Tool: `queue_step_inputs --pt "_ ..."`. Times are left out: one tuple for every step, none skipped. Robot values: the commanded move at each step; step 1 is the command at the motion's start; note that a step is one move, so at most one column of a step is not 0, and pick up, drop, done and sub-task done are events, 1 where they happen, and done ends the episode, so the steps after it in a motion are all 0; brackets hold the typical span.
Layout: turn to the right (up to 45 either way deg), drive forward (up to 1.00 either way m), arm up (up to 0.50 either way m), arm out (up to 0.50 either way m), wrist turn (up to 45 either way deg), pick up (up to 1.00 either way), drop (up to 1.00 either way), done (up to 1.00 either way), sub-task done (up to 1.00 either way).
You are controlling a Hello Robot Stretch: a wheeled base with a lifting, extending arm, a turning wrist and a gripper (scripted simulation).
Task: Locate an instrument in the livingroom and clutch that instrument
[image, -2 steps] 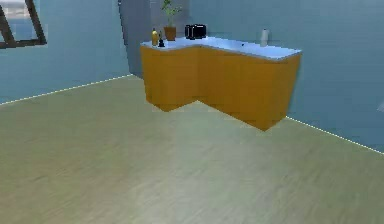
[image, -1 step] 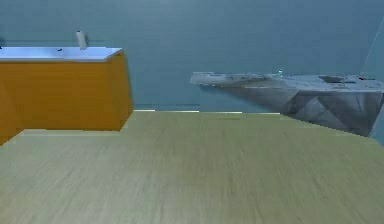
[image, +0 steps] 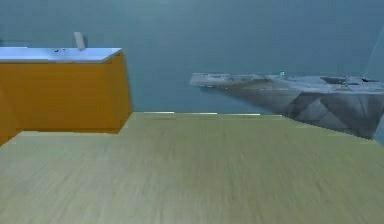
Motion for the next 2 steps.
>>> queue_step_inputs --pt "-45.0 0.0 0.0 0.0 0.0 0.0 0.0 0.0 0.0" --pt "-33.0 0.0 0.0 0.0 0.0 0.0 0.0 0.0 0.0"
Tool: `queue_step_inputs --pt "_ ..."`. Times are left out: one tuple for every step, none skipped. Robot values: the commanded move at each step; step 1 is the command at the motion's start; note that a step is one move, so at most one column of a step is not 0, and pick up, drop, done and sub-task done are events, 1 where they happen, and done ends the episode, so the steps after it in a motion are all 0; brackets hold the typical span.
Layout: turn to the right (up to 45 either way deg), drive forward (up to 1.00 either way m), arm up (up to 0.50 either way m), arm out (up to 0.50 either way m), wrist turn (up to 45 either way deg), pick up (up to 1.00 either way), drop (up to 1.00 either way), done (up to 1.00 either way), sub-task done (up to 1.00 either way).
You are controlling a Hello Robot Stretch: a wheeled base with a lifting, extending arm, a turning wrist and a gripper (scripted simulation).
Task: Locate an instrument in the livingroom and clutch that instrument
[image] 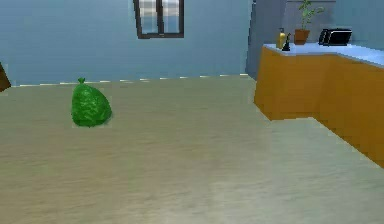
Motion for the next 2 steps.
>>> queue_step_inputs --pt "0.0 0.3 0.0 0.0 0.0 0.0 0.0 0.0 0.0" --pt "-45.0 0.0 0.0 0.0 0.0 0.0 0.0 0.0 0.0"
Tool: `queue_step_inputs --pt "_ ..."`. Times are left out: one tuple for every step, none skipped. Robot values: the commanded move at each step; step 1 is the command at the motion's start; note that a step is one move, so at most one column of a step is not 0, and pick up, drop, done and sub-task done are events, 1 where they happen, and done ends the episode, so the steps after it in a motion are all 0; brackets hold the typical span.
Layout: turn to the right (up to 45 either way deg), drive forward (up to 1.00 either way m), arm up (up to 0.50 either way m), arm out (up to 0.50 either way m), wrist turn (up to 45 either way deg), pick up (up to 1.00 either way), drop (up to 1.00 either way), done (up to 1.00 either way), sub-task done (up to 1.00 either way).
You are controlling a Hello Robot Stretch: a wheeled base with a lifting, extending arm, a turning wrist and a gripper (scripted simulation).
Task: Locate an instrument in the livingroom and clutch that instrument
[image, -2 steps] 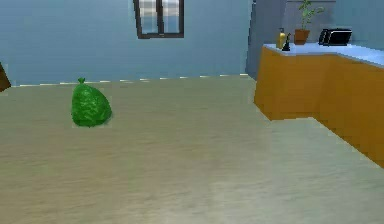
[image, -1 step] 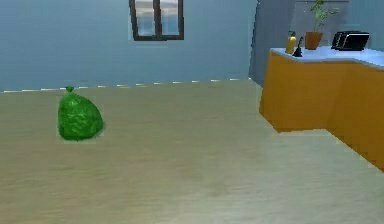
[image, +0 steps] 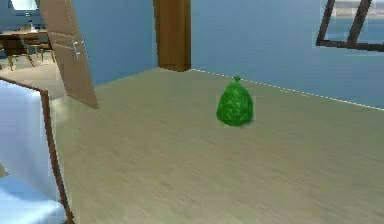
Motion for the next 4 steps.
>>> queue_step_inputs --pt "-15.0 0.0 0.0 0.0 0.0 0.0 0.0 0.0 0.0" --pt "0.0 0.2 0.0 0.0 0.0 0.0 0.0 0.0 0.0" --pt "-3.0 0.0 0.0 0.0 0.0 0.0 0.0 0.0 0.0" --pt "0.0 1.0 0.0 0.0 0.0 0.0 0.0 0.0 0.0"
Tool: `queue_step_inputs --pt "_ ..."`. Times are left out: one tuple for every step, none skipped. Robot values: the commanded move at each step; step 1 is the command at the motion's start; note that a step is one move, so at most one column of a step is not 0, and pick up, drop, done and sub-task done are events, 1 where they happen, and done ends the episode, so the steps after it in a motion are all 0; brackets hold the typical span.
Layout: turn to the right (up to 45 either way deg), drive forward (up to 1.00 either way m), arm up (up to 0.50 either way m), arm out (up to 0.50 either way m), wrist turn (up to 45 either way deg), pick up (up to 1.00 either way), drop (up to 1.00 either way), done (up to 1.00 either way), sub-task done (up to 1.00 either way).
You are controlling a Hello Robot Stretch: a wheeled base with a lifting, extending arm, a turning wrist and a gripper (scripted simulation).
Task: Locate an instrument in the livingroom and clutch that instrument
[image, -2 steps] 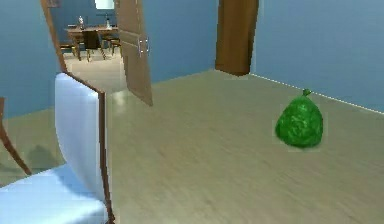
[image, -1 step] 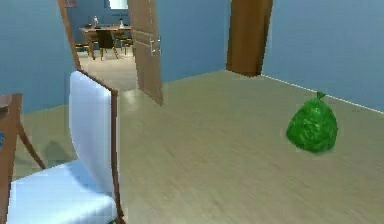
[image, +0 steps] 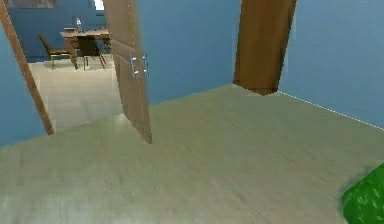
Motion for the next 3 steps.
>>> queue_step_inputs --pt "-12.0 0.0 0.0 0.0 0.0 0.0 0.0 0.0 0.0" --pt "0.0 0.15 0.0 0.0 0.0 0.0 0.0 0.0 0.0" --pt "-18.0 0.0 0.0 0.0 0.0 0.0 0.0 0.0 0.0"
